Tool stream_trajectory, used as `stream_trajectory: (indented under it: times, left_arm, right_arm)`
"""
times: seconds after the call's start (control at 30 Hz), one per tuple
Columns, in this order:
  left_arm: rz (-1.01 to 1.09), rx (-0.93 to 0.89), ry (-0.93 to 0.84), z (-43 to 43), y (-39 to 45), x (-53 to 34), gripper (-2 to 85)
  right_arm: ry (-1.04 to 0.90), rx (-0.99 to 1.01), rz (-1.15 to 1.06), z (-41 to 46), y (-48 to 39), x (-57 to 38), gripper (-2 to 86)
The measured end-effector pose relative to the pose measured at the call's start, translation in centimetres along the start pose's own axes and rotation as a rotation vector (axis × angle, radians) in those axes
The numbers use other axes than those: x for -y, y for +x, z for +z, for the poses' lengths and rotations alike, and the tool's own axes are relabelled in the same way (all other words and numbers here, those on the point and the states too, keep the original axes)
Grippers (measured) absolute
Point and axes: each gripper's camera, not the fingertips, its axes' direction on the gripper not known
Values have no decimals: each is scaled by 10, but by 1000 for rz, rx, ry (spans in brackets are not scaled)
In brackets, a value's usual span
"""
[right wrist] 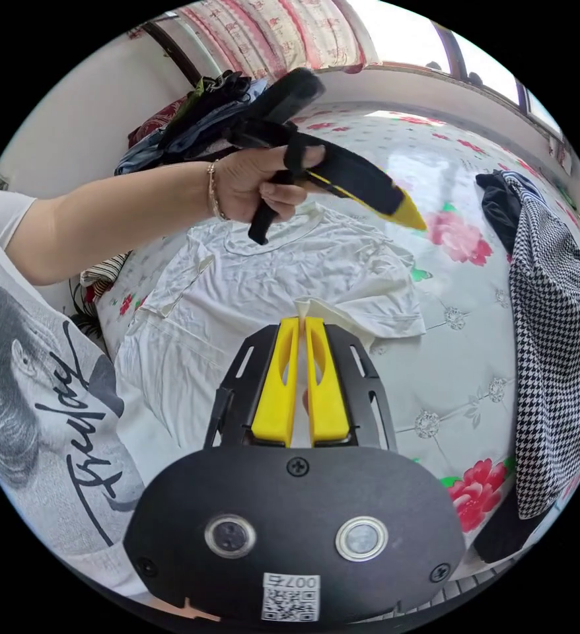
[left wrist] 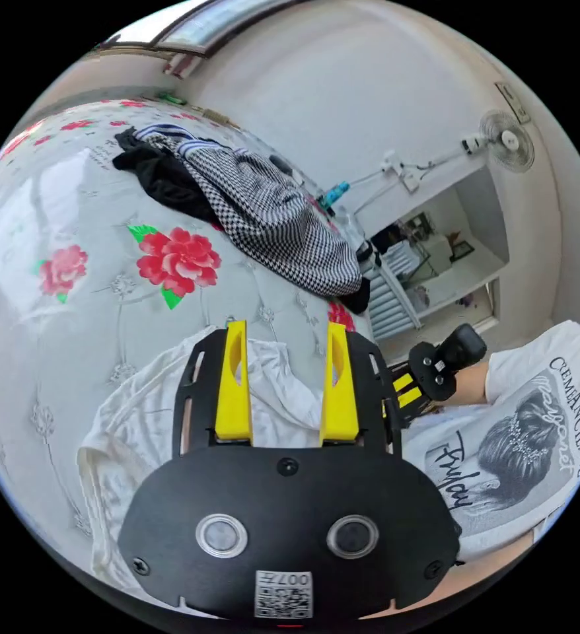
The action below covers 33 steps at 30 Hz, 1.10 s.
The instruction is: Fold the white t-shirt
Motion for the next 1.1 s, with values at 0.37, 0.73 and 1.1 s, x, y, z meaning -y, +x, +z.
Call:
stream_trajectory:
  times: [0.37,0.73,1.1]
  left_arm:
    - [114,302,-214,77,39,-13,-3]
    - [327,338,-335,101,97,-22,93]
    - [-33,355,84,5,68,-72,-8]
  right_arm:
    - [-113,24,-66,28,-12,23,-1]
    - [-176,34,-98,39,-6,47,-1]
    - [-184,7,-78,30,-3,60,0]
